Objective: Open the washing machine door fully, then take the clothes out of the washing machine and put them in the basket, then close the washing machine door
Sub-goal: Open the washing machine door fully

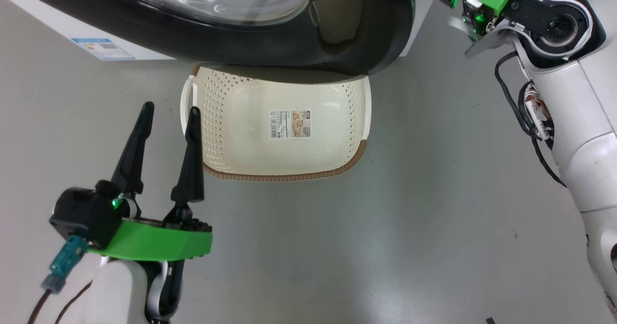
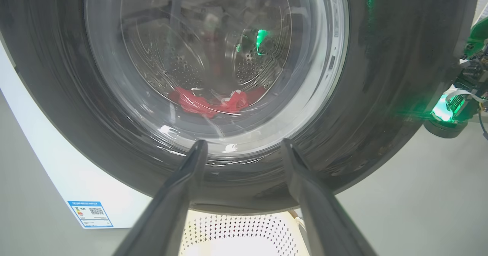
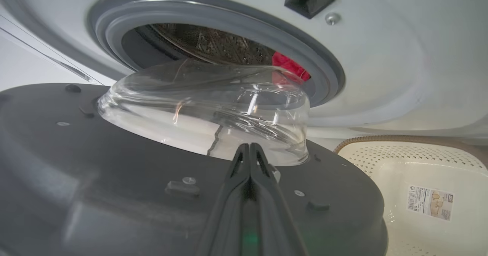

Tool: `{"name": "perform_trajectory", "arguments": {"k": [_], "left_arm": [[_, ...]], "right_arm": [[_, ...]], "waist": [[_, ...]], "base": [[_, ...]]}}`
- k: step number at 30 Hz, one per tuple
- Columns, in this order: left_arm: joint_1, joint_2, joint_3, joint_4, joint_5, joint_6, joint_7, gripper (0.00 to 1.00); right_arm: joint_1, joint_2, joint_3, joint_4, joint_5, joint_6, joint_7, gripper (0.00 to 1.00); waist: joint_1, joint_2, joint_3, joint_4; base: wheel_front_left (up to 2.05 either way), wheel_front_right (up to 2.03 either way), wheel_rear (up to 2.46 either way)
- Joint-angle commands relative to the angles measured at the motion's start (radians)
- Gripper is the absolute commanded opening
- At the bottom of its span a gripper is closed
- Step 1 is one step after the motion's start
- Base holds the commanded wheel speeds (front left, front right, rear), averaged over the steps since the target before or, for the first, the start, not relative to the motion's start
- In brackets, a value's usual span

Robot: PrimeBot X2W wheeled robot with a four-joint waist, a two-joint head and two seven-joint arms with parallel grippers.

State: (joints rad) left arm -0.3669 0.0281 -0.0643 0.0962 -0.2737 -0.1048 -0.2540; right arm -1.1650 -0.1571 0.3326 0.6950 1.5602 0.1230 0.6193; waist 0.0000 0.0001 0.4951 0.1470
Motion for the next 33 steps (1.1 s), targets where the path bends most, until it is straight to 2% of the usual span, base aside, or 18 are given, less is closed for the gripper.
{"name": "perform_trajectory", "arguments": {"k": [1, 5, 14, 19, 22, 26, 28, 33], "left_arm": [[0.017, 0.022, 0.035, -0.022, 0.005, 0.008, -0.008, 1.00], [0.019, 0.022, 0.034, -0.020, 0.003, 0.009, -0.008, 1.00], [0.030, 0.022, 0.044, -0.014, 0.005, 0.008, -0.008, 1.00], [0.034, 0.022, 0.044, -0.011, 0.008, 0.003, -0.008, 1.00], [0.040, 0.022, 0.042, -0.011, 0.018, 0.001, -0.008, 1.00], [0.048, 0.022, 0.046, -0.016, 0.027, 0.003, -0.008, 1.00], [0.049, 0.022, 0.049, -0.020, 0.026, 0.005, -0.008, 1.00], [0.048, 0.022, 0.055, -0.028, 0.024, 0.009, -0.008, 1.00]], "right_arm": [[0.015, 0.017, -0.008, -0.024, -0.010, 0.008, -0.019, 1.00], [0.042, 0.007, -0.027, -0.076, -0.059, 0.008, -0.162, 1.00], [0.170, -0.070, 0.048, -0.236, -0.214, 0.008, -0.486, 1.00], [0.227, -0.101, 0.072, -0.248, -0.277, 0.008, -0.720, 1.00], [0.258, -0.129, 0.115, -0.236, -0.353, 0.008, -0.834, 1.00], [0.296, -0.142, 0.128, -0.223, -0.484, 0.008, -0.879, 1.00], [0.319, -0.136, 0.085, -0.252, -0.579, 0.008, -0.880, 1.00], [0.433, -0.069, -0.071, -0.325, -0.800, 0.008, -0.881, 1.00]], "waist": [[0.0000, -0.0001, -0.001, -0.001], [0.0000, -0.0001, -0.006, -0.001], [0.0000, -0.0001, -0.022, -0.016], [0.0000, -0.0001, -0.034, -0.023], [0.0000, -0.0001, -0.044, -0.028], [0.0000, -0.0001, -0.052, -0.039], [0.0000, -0.0001, -0.052, -0.043], [0.0000, -0.0001, -0.051, -0.048]], "base": [[0.00, 0.00, 0.00], [0.00, 0.00, 0.00], [0.00, 0.00, 0.00], [0.00, 0.00, 0.00], [0.00, 0.00, 0.00], [0.00, 0.00, 0.00], [0.00, 0.00, 0.00], [0.00, 0.00, 0.00]]}}
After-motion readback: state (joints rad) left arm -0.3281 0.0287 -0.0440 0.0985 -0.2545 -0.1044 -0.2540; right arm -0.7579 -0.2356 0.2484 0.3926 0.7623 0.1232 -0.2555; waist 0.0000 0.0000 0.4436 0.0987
